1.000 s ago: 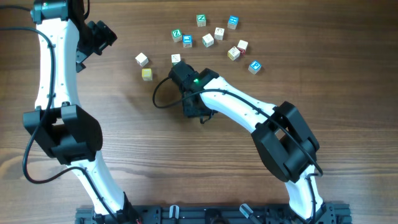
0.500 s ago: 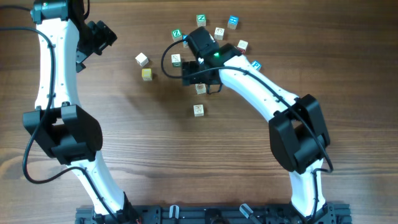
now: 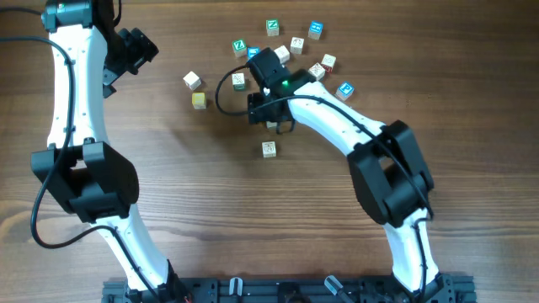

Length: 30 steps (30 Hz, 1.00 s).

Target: Form a tower

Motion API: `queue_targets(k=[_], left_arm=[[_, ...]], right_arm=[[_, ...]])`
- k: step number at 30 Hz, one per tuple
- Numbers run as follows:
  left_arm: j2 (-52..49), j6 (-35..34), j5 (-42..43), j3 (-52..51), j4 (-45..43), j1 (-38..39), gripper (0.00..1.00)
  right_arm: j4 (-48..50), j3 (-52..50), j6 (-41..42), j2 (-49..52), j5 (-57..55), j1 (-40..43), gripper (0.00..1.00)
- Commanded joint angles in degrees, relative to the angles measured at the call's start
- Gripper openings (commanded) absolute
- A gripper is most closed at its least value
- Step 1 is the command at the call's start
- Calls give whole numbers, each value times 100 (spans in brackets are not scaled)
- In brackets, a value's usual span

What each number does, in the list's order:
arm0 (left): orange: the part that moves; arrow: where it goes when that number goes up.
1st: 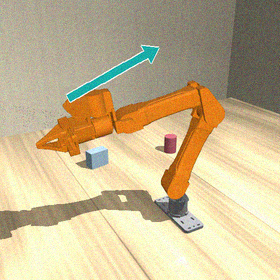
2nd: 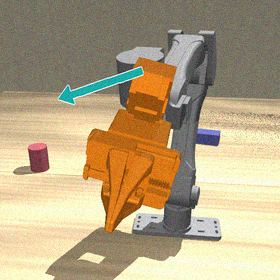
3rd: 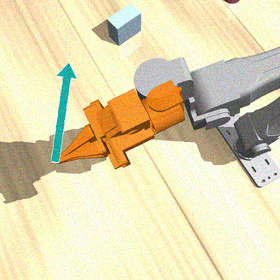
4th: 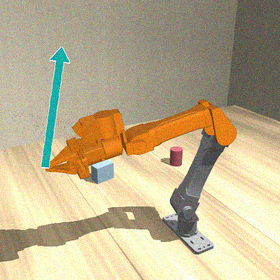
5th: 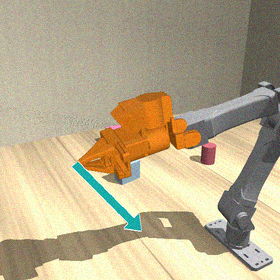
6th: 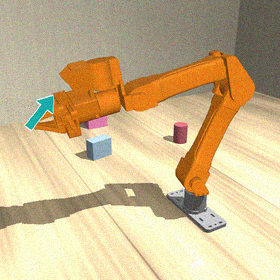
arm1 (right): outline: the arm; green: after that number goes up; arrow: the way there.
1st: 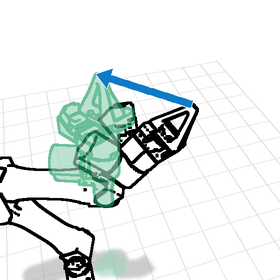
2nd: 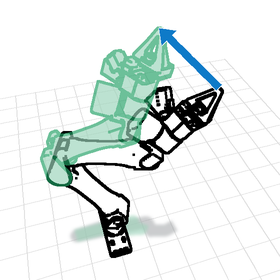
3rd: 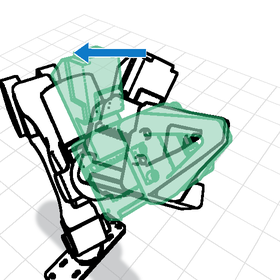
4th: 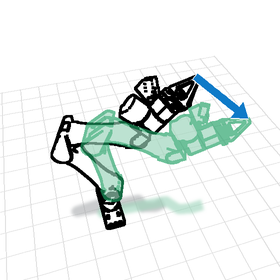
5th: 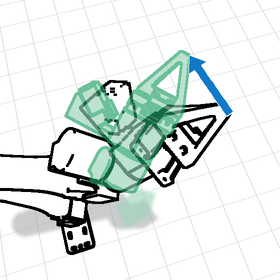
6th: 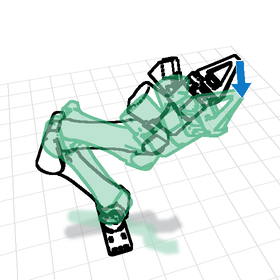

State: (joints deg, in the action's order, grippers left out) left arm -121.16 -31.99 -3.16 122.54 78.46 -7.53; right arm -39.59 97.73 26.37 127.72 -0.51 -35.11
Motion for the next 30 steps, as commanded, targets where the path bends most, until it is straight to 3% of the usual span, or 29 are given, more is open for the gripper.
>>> queue_targets(k=[1,13,21,27,30], left_arm=[[20,26,-13,48,2,0,100],[20,26,-13,48,2,0,100],[20,26,-13,48,2,0,100],[20,26,-13,48,2,0,100],[20,26,-13,48,2,0,100]], right_arm=[[42,-74,-114,249,-195,-33,66],[-15,105,-238,149,-358,-33,51],[-17,234,-275,114,-356,-33,51],[-122,278,-409,101,-339,-33,45],[-332,278,-413,101,-341,-33,38]])
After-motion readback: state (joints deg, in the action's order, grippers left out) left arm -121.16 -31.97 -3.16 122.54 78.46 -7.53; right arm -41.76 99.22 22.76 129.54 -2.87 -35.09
